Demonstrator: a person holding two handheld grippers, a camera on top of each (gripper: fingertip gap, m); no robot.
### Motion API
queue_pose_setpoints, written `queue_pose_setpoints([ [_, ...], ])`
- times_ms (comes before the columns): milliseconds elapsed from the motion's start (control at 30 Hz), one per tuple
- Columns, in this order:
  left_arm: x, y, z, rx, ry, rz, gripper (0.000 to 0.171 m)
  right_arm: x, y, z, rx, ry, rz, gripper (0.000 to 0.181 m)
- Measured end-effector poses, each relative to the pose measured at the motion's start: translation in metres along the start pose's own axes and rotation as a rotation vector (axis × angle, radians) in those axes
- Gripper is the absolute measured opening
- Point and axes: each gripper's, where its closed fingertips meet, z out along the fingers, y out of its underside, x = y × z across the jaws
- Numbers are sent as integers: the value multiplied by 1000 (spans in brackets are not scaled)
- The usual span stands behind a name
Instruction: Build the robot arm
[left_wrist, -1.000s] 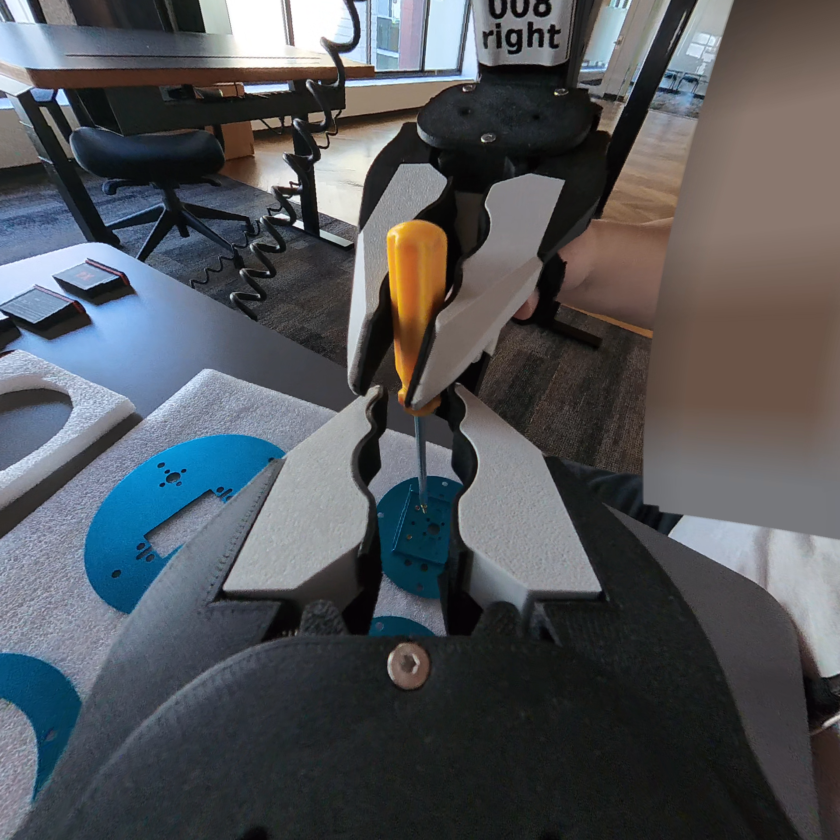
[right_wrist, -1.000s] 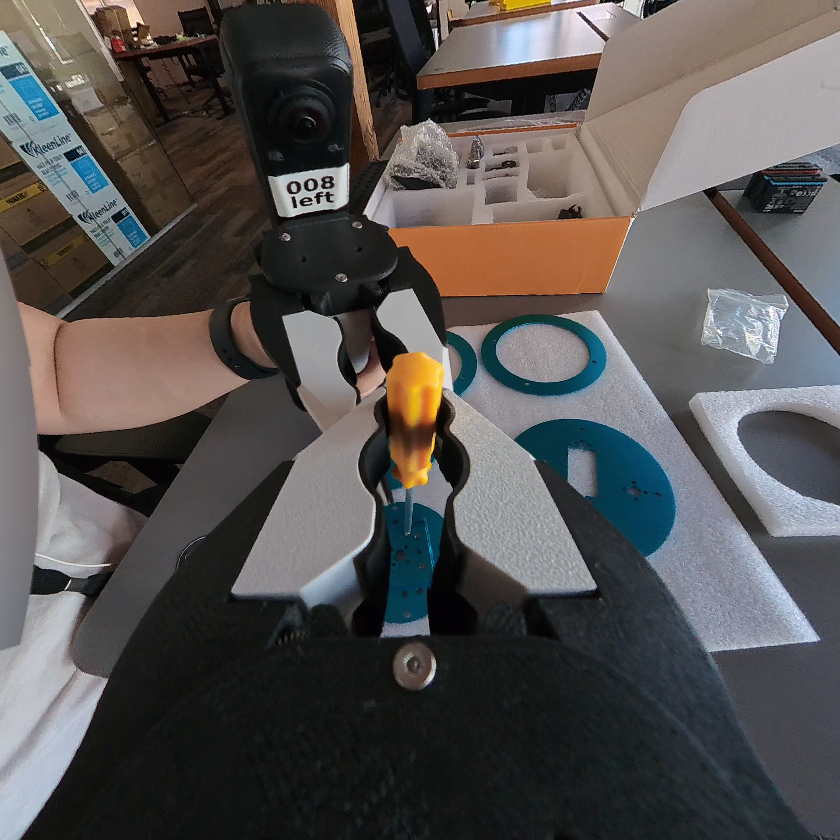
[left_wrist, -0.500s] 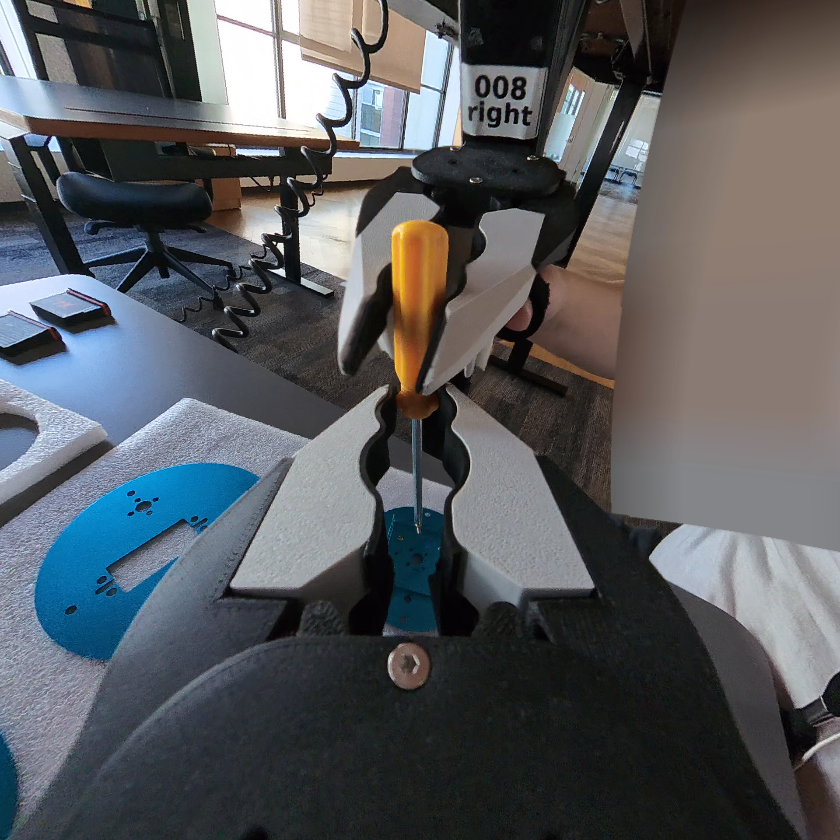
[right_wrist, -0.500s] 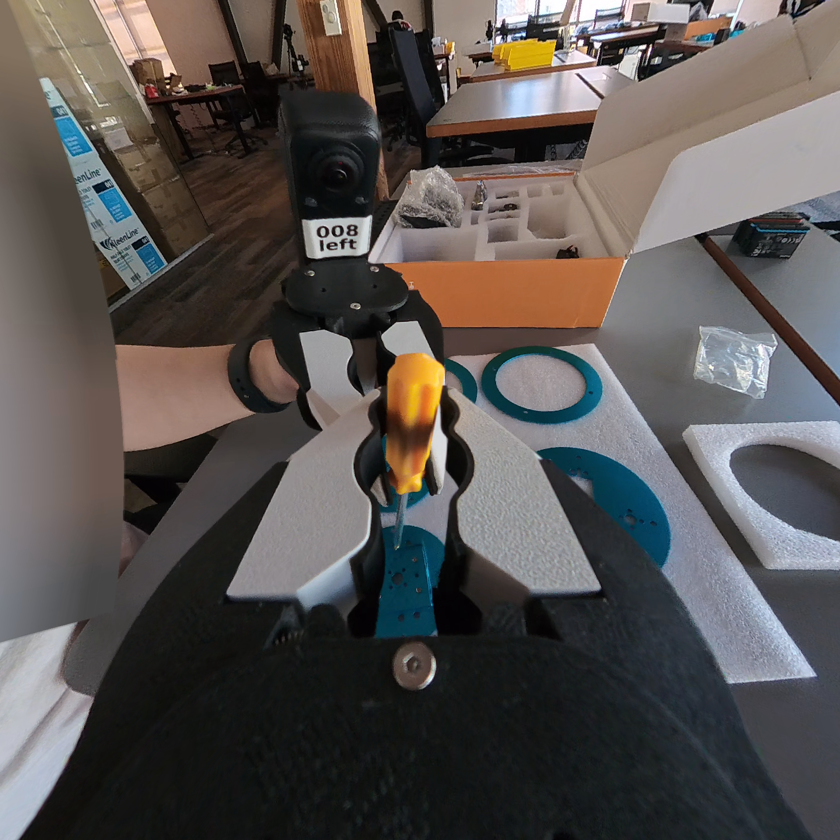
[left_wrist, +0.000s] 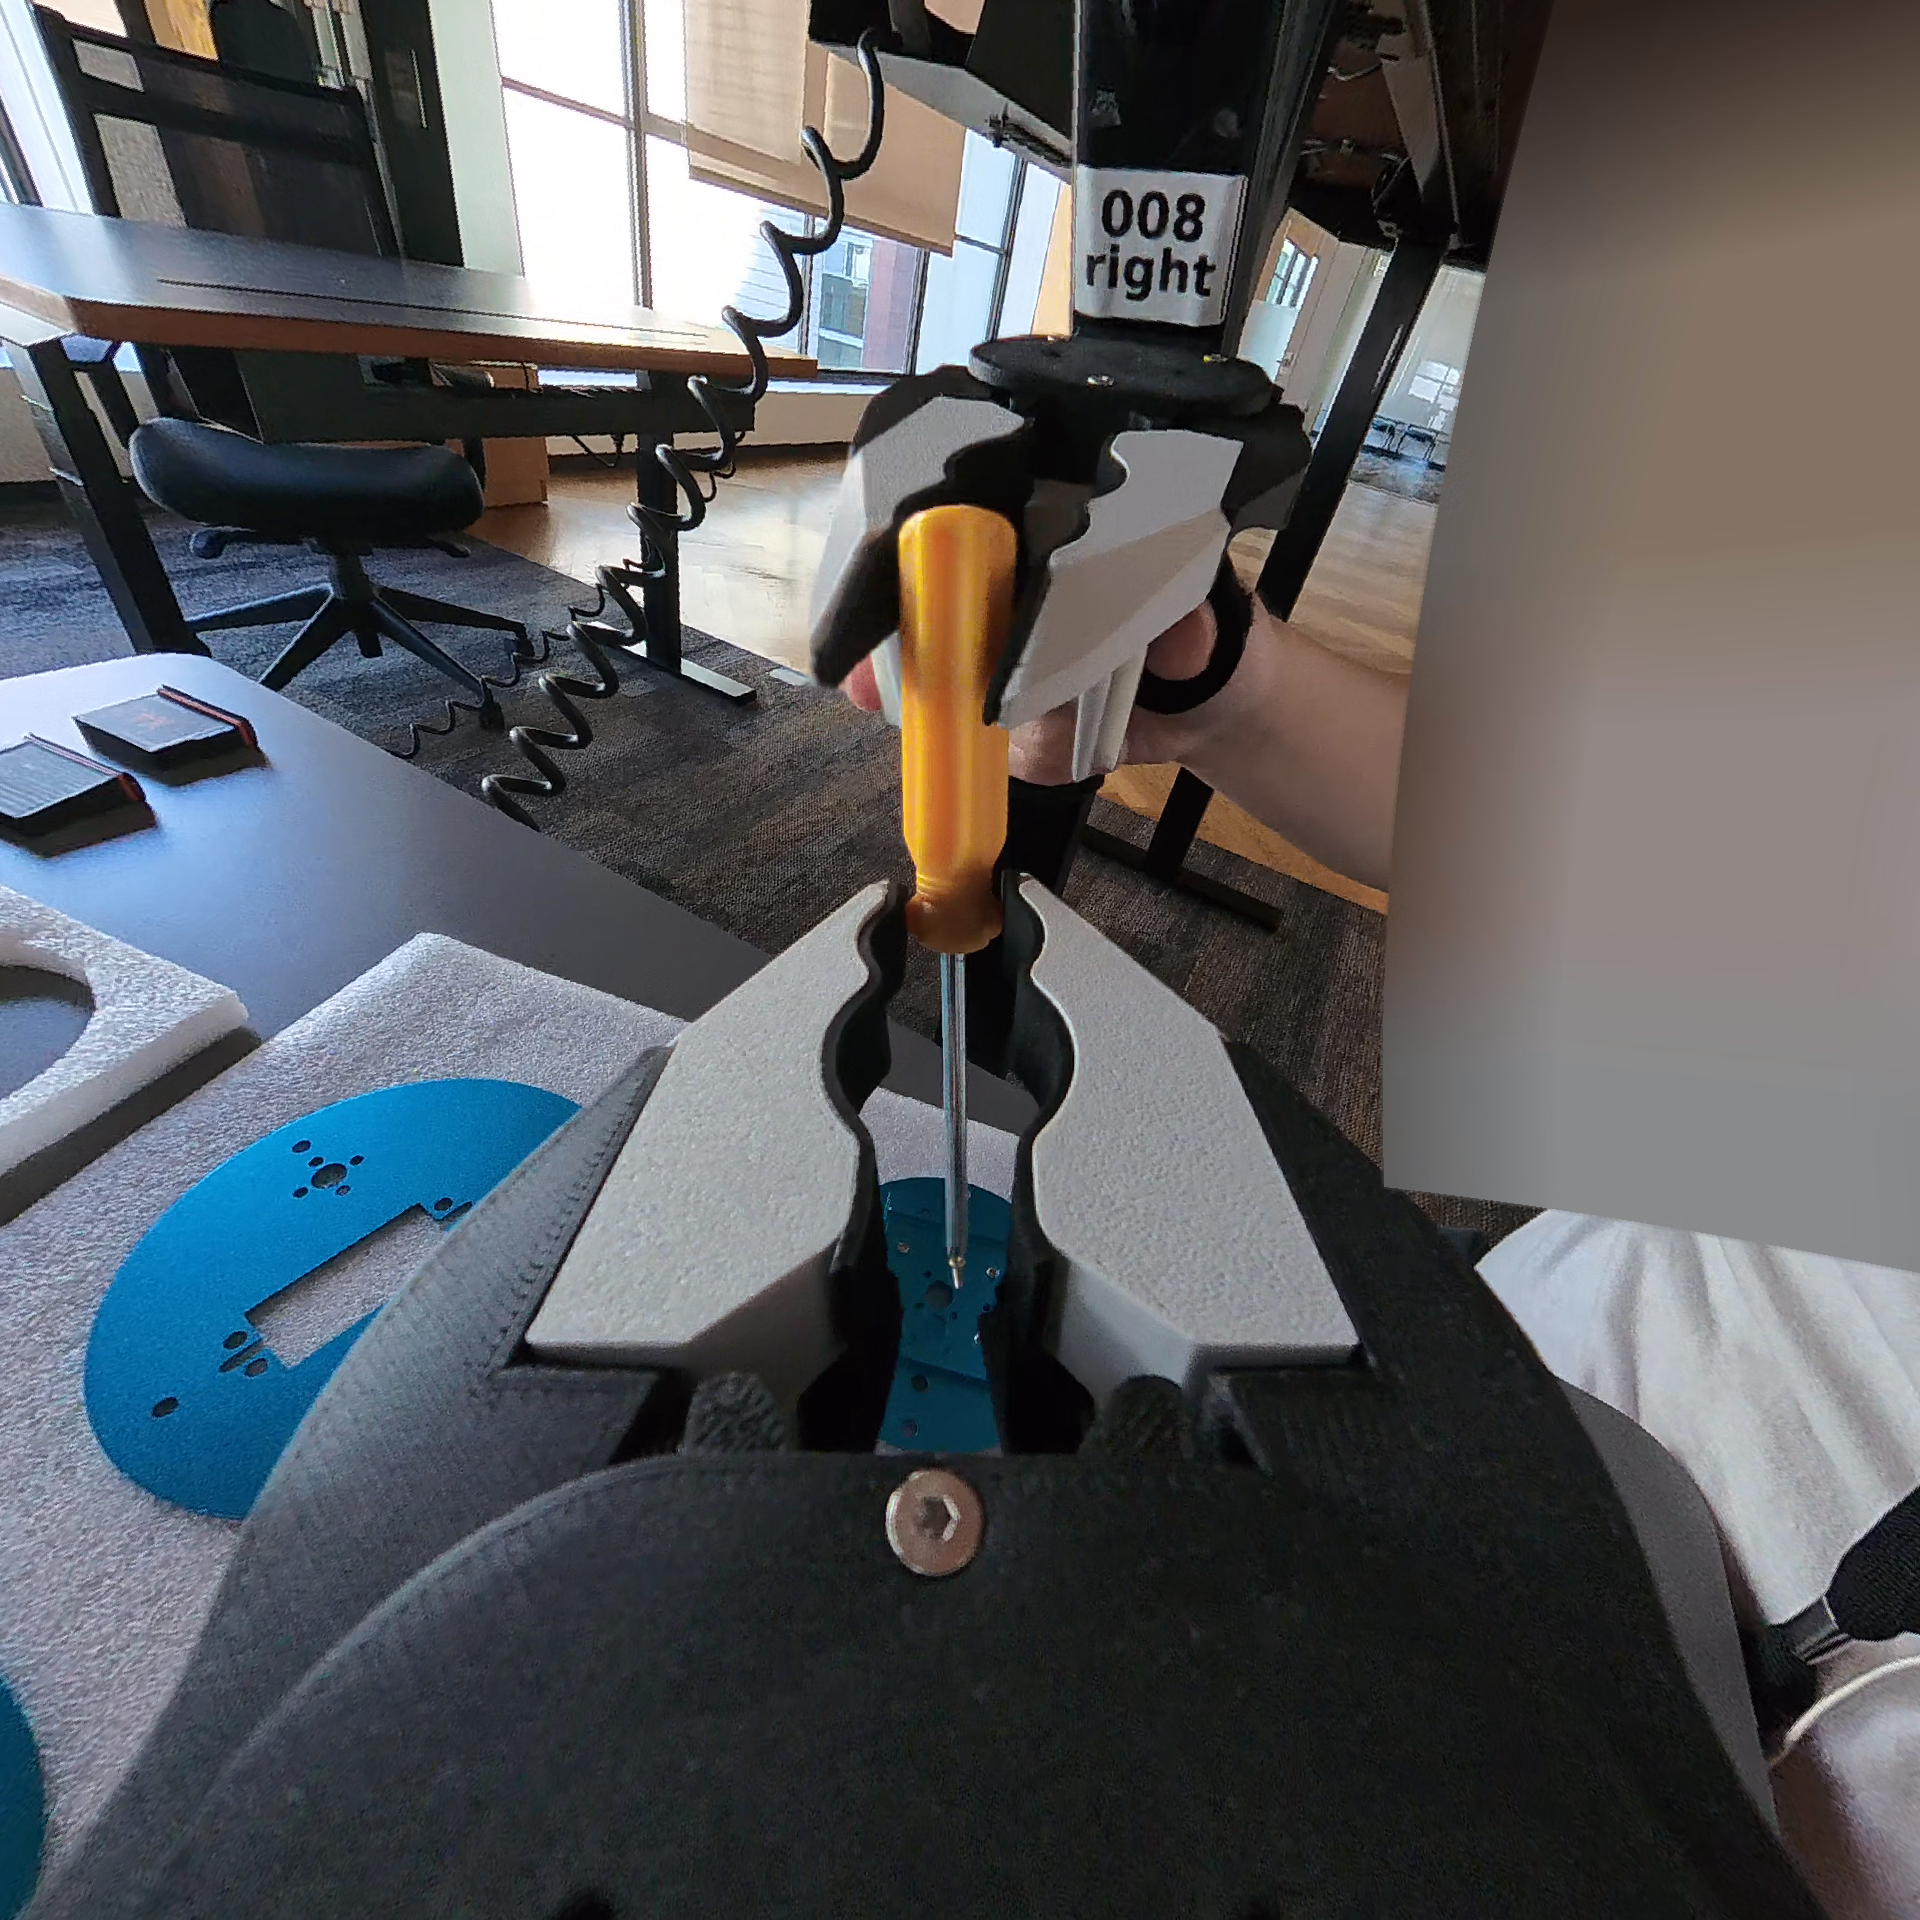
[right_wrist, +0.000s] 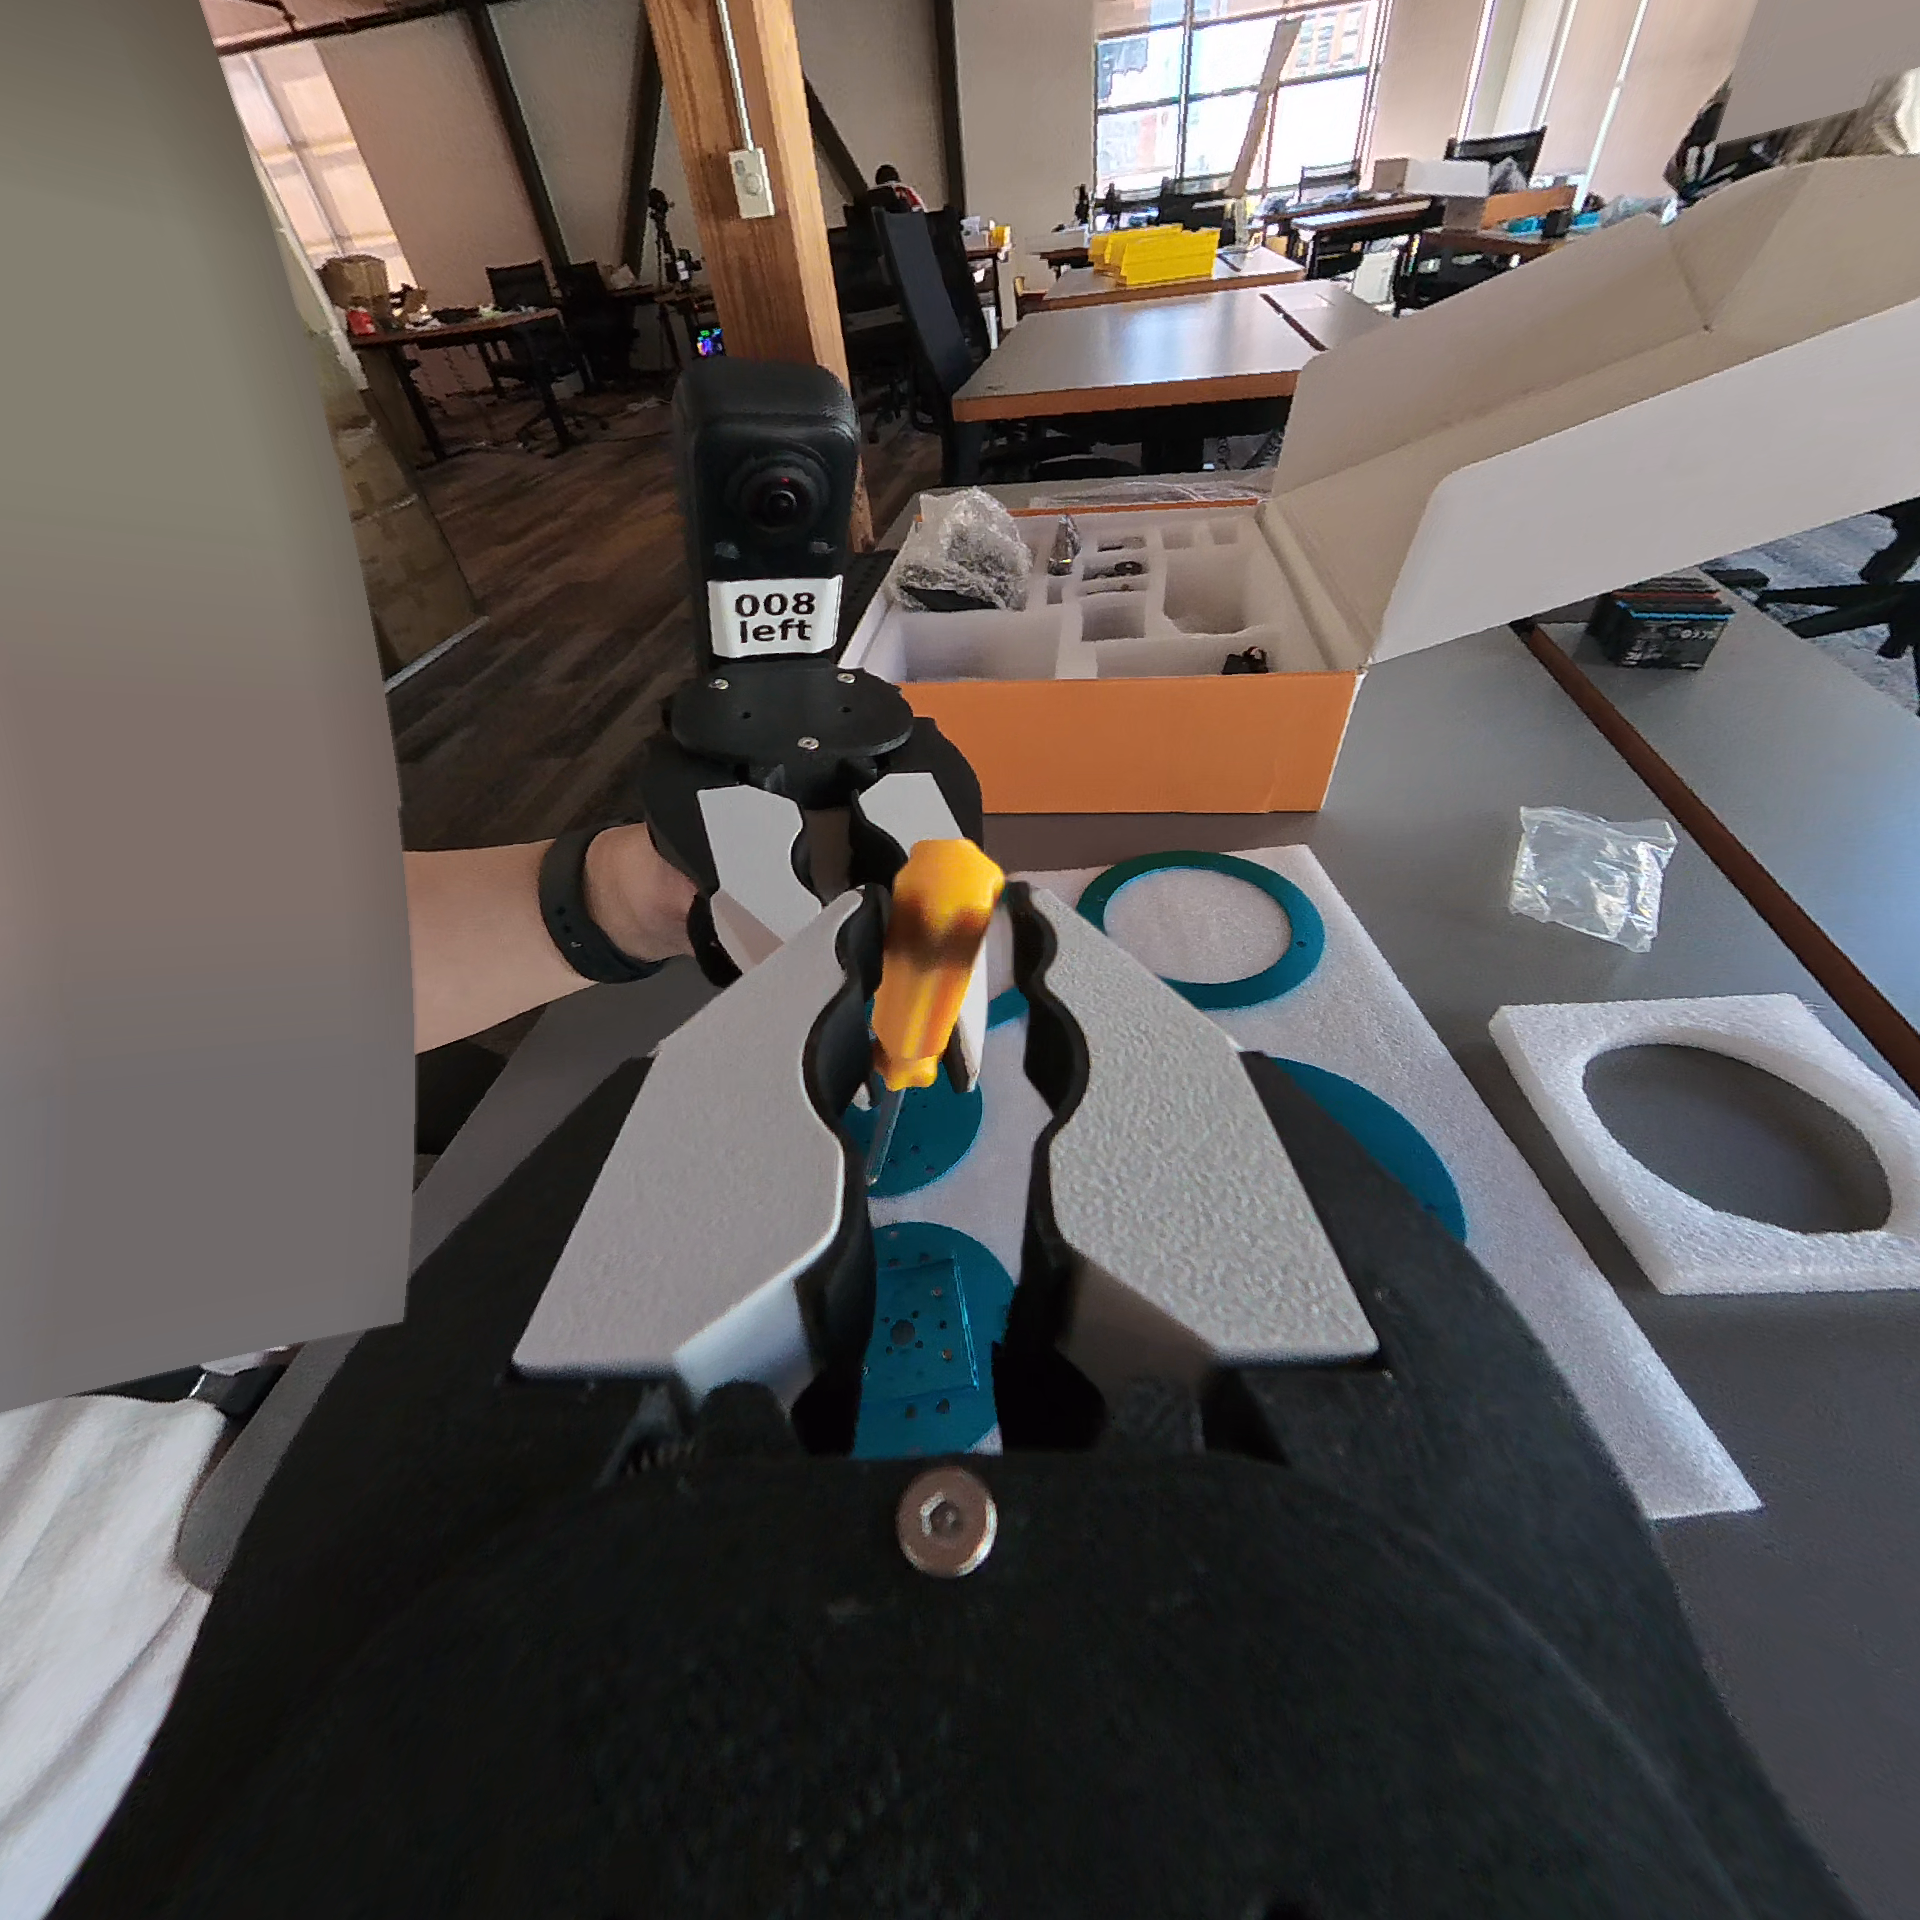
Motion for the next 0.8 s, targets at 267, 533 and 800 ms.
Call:
queue_pose_setpoints([
  [267, -1, -3, -1, 22, -2, -11, 15, -2, -2, -5, 42, -36, 33, 18],
  [533, 1, 2, 1, -35, -14, 24, 21, -7, 4, 2, -15, -46, 24, 17],
  [800, 1, 3, 2, -75, -40, 86, 16, -12, 17, 3, -76, -36, -16, 17],
])
